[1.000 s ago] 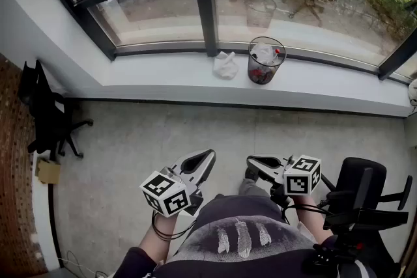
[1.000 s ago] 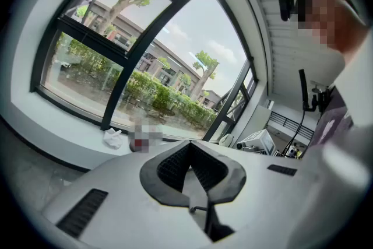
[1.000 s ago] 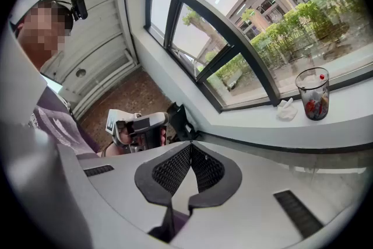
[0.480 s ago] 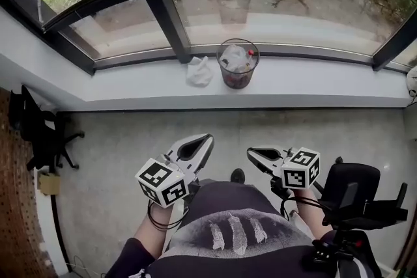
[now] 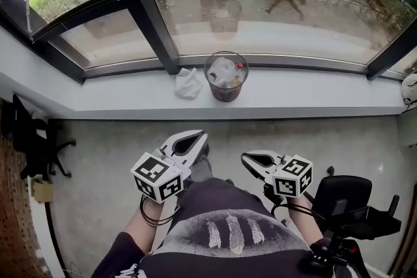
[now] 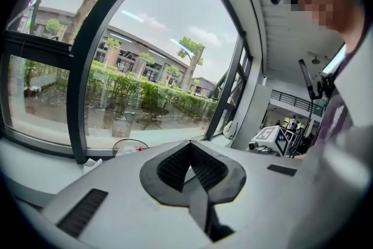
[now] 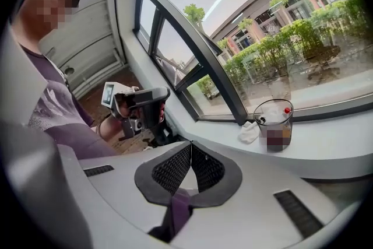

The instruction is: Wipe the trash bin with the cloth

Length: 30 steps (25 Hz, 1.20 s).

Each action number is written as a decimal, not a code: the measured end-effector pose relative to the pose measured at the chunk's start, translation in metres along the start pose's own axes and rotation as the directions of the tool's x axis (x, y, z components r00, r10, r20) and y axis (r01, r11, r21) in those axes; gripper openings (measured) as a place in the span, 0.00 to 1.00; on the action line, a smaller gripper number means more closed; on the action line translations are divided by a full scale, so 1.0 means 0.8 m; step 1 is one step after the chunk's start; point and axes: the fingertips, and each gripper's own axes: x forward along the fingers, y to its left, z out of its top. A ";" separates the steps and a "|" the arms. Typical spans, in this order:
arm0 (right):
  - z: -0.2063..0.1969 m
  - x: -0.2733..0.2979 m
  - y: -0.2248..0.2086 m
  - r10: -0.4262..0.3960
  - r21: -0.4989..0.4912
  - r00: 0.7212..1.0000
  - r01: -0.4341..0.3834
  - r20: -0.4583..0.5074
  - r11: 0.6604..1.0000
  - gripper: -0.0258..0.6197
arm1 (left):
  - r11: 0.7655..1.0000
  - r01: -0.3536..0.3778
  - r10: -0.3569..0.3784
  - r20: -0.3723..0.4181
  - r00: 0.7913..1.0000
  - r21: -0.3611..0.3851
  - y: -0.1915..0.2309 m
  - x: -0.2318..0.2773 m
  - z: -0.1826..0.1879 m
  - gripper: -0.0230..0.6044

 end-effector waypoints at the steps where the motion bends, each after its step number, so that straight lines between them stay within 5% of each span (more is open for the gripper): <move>1: 0.004 0.002 -0.005 -0.013 0.009 1.000 0.013 0.002 1.000 0.04 | 1.000 0.013 -0.013 -0.007 1.000 0.001 0.007 0.006 0.002 0.03; 10: 0.054 0.048 -0.087 -0.174 0.022 0.980 0.177 -0.093 0.984 0.04 | 0.993 0.111 -0.112 -0.032 0.993 -0.038 0.113 0.098 0.033 0.03; 16: 0.106 0.130 -0.134 -0.193 -0.025 0.955 0.192 -0.223 0.981 0.04 | 0.994 0.108 -0.107 -0.069 0.992 0.004 0.236 0.133 0.073 0.03; 21: 0.108 0.170 -0.169 -0.261 -0.188 0.864 0.197 -0.431 0.962 0.04 | 0.997 0.063 -0.057 -0.125 0.991 0.046 0.308 0.141 0.079 0.03; 25: 0.101 0.196 -0.202 -0.299 -0.370 0.788 0.097 -0.538 0.924 0.04 | 0.999 0.012 -0.004 -0.152 0.988 0.051 0.344 0.161 0.075 0.03; 30: 0.069 0.238 -0.249 -0.264 -0.437 0.708 -0.069 -0.655 0.897 0.04 | 0.999 -0.032 0.041 -0.230 0.972 0.040 0.375 0.184 0.033 0.03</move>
